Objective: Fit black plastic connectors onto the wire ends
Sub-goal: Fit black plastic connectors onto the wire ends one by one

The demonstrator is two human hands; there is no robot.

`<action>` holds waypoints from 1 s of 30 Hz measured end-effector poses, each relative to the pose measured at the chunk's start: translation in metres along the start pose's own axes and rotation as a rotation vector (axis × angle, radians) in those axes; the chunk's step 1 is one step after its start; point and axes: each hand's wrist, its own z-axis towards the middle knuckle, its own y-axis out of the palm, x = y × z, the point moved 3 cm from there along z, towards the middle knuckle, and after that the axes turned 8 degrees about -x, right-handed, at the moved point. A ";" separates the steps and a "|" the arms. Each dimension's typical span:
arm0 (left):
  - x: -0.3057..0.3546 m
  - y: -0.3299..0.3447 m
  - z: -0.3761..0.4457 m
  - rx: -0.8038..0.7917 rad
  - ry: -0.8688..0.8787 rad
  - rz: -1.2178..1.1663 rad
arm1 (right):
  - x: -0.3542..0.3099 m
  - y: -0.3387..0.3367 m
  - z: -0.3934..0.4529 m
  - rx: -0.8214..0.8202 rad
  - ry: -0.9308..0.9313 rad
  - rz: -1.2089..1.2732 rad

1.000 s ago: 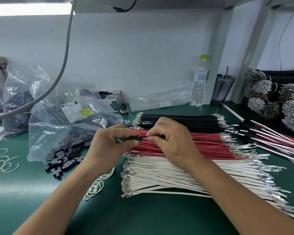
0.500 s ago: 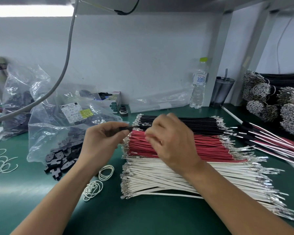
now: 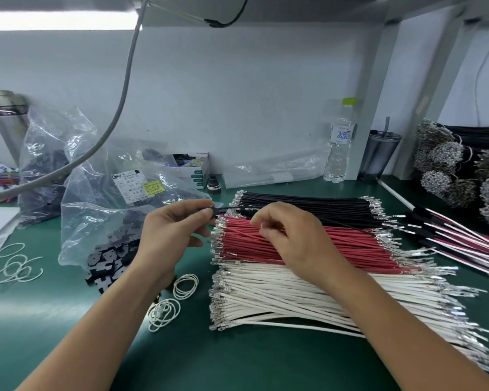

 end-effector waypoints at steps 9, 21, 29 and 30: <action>0.000 0.005 -0.001 -0.228 -0.140 -0.233 | -0.013 -0.007 -0.008 0.124 -0.061 0.084; 0.003 0.007 -0.005 -0.296 -0.165 -0.286 | -0.015 -0.006 -0.007 0.119 -0.047 -0.046; 0.003 0.006 -0.005 -0.318 -0.172 -0.279 | -0.017 -0.008 -0.008 0.062 -0.053 -0.074; 0.003 0.006 -0.005 -0.320 -0.169 -0.274 | -0.017 -0.008 -0.007 0.052 -0.052 -0.074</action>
